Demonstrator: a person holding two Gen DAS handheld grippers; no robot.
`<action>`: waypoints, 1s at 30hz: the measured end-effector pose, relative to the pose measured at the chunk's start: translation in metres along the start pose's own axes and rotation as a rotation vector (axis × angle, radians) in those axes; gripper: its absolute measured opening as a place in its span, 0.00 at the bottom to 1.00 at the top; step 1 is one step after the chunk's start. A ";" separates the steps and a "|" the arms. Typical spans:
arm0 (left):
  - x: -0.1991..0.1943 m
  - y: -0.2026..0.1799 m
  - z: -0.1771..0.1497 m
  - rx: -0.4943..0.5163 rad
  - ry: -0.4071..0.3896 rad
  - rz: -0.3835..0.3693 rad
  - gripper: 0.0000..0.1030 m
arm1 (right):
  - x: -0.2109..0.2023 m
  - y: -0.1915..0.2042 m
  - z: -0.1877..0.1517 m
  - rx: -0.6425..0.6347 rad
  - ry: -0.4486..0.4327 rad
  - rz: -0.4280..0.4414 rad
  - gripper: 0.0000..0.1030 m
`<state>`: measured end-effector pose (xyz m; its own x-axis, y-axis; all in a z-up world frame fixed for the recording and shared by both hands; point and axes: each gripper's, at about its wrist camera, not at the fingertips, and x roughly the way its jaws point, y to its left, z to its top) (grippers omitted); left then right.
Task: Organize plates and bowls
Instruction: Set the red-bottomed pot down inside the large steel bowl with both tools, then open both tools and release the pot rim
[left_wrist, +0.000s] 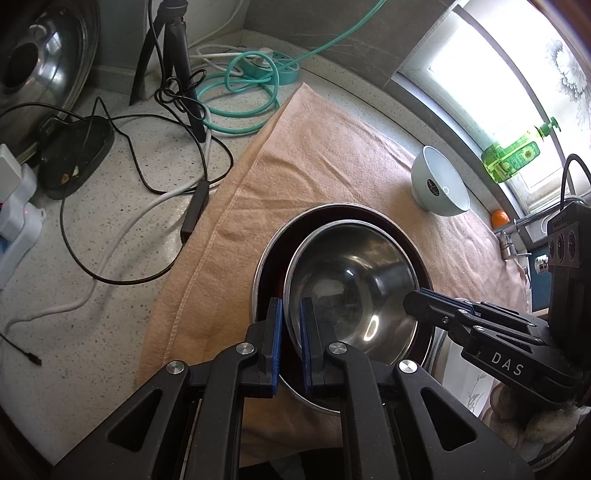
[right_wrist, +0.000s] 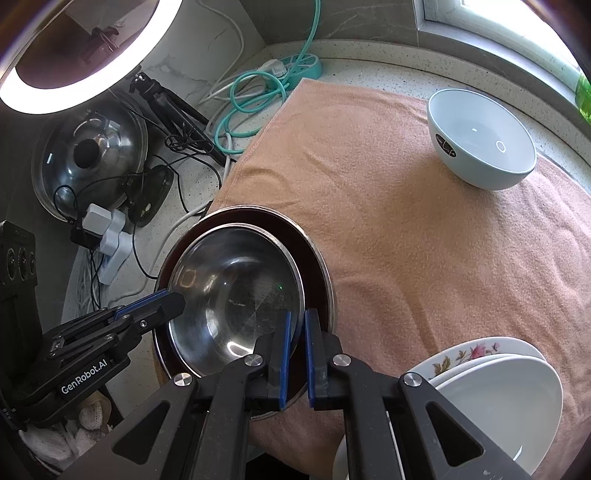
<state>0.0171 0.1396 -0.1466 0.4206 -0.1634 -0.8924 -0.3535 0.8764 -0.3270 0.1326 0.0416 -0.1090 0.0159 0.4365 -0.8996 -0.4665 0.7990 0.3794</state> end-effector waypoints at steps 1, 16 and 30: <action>0.000 0.000 0.000 -0.003 0.004 -0.006 0.07 | 0.000 0.000 0.000 0.000 0.001 0.003 0.07; -0.020 -0.007 0.010 0.029 -0.060 0.015 0.12 | -0.020 -0.008 0.003 0.022 -0.041 0.045 0.09; -0.035 -0.025 0.018 0.031 -0.123 -0.008 0.12 | -0.069 -0.016 0.004 0.010 -0.163 0.080 0.09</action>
<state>0.0262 0.1311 -0.1017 0.5229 -0.1155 -0.8446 -0.3242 0.8894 -0.3223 0.1426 0.0008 -0.0516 0.1229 0.5594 -0.8197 -0.4629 0.7629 0.4512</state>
